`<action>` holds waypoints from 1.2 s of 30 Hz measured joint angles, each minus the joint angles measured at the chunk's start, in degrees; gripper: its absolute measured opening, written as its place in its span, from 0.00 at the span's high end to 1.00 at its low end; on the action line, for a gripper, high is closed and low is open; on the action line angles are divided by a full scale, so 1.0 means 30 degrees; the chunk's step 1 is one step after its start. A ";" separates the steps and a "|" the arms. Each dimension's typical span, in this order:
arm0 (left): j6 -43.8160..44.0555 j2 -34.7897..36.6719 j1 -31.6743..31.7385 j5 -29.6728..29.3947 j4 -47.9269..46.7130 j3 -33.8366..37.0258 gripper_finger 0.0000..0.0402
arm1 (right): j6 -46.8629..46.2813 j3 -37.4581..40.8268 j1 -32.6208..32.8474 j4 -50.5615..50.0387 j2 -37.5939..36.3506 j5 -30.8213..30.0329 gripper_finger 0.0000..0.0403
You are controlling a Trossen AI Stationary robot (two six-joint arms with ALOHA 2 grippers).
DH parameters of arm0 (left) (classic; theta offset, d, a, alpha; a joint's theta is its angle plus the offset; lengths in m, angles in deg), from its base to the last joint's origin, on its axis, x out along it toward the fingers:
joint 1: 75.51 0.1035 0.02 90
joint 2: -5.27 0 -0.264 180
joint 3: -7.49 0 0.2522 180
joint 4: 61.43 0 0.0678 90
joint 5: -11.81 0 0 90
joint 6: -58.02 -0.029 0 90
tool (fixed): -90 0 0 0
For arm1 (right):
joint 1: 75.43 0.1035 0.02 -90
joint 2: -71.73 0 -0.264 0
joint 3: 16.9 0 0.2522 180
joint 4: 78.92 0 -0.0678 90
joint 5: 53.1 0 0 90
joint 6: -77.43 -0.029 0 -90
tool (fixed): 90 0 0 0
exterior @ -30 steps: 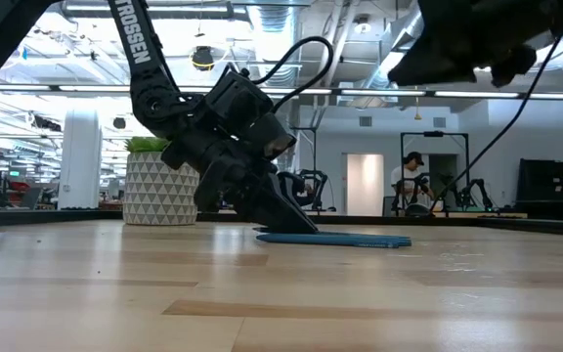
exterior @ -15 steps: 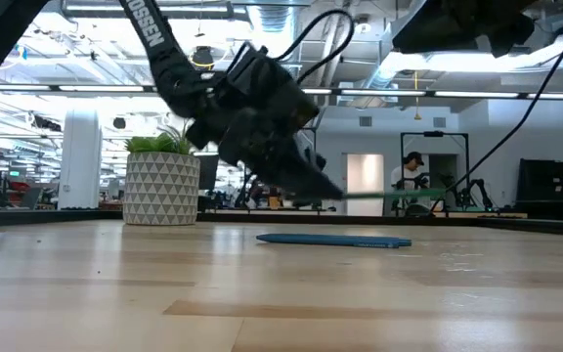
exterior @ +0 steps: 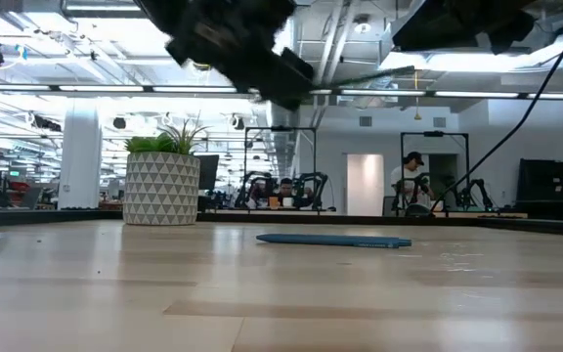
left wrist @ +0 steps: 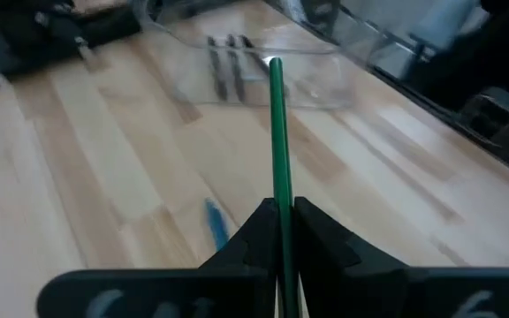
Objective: Sort pens & pencils
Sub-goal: Put the green pencil into the blue bin
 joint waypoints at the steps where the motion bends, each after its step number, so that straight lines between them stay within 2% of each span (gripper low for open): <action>1: -0.0136 0.0410 -0.0044 0.0031 -0.0772 0.0000 0.96 | 0.0006 0.0000 0.0011 0.0018 0.0007 0.0007 0.73; 6: -0.0554 0.2582 -0.0192 0.0006 -0.4338 0.0007 0.96 | -0.0001 0.0000 -0.0007 0.0003 0.0007 0.0000 0.73; 17: -0.0413 0.5926 -0.0505 0.0029 -0.7121 0.0007 0.96 | -0.0001 0.0000 -0.0007 0.0287 0.0007 0.0015 0.73; 26: -0.0589 0.6236 -0.1726 0.1588 -0.9637 0.0007 0.96 | -0.0008 0.0000 -0.0007 0.0365 0.0041 0.0022 0.73; 36: 0.0117 0.6228 -0.4055 0.1655 -1.1544 0.0007 0.96 | -0.0023 0.0015 0.0000 0.0706 0.0211 0.0602 0.73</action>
